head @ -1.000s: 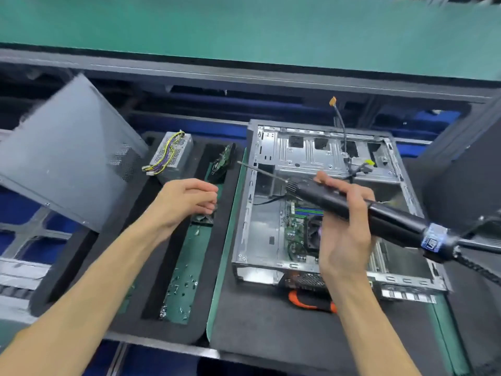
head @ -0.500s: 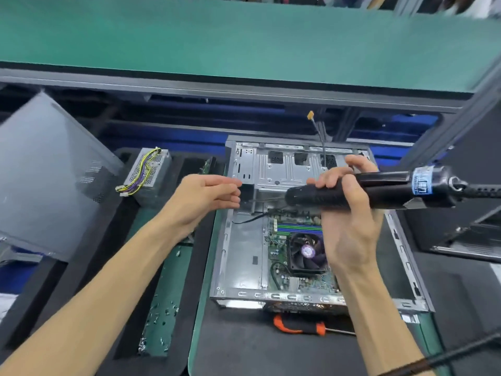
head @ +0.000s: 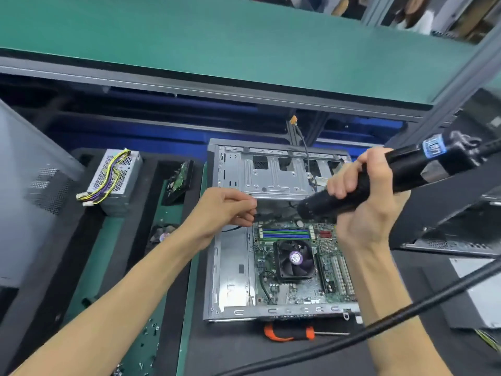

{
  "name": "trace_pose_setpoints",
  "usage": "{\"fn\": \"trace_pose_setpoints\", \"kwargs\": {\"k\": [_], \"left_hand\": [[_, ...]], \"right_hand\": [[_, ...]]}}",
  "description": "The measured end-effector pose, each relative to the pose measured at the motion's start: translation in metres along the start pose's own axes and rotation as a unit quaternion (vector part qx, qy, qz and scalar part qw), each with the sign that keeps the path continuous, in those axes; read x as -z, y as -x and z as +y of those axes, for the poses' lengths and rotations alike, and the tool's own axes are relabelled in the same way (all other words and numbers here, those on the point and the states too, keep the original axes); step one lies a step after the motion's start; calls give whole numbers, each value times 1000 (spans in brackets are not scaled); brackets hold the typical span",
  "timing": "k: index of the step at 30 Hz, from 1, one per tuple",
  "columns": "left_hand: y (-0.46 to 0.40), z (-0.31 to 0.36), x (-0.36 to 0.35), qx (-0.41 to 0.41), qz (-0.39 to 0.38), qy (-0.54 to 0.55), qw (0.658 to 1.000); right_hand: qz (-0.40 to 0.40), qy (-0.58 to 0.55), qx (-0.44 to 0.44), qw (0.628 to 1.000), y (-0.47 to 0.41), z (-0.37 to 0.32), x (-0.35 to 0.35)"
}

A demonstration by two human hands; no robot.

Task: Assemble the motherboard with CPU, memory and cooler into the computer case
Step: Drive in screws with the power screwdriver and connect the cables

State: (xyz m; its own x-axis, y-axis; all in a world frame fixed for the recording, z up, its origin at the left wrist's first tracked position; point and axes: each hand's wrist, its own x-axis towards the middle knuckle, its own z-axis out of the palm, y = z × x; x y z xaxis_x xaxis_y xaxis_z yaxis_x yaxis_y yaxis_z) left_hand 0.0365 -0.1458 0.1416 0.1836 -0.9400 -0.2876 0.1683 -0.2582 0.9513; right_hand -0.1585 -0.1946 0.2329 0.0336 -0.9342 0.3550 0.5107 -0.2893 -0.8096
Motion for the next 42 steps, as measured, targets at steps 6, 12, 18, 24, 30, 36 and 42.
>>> {"fn": "trace_pose_setpoints", "kwargs": {"k": [6, 12, 18, 24, 30, 36, 42], "left_hand": [[-3, -1, -2, -2, 24, -8, 1000], [-8, -1, -14, -39, 70, -140, 987], [-6, -9, -15, -177, -118, -633, 744], [-6, -17, -7, -177, -120, -696, 686], [-6, -19, -4, -183, -127, -679, 700], [-1, -20, 4, -158, -135, -697, 686], [4, -16, 13, -117, -100, -664, 732]], "right_hand": [[-41, -37, -44, 998, -29, -1, 3], [-43, -36, -29, 998, -40, 4, 5], [-56, -59, -44, 996, -48, 13, 7], [-59, -78, -62, 993, -50, 21, 8], [-60, -91, -62, 992, -54, 18, 7], [-58, -87, -62, 993, -54, 12, 5], [-56, -90, -61, 992, -52, 11, 1]]}}
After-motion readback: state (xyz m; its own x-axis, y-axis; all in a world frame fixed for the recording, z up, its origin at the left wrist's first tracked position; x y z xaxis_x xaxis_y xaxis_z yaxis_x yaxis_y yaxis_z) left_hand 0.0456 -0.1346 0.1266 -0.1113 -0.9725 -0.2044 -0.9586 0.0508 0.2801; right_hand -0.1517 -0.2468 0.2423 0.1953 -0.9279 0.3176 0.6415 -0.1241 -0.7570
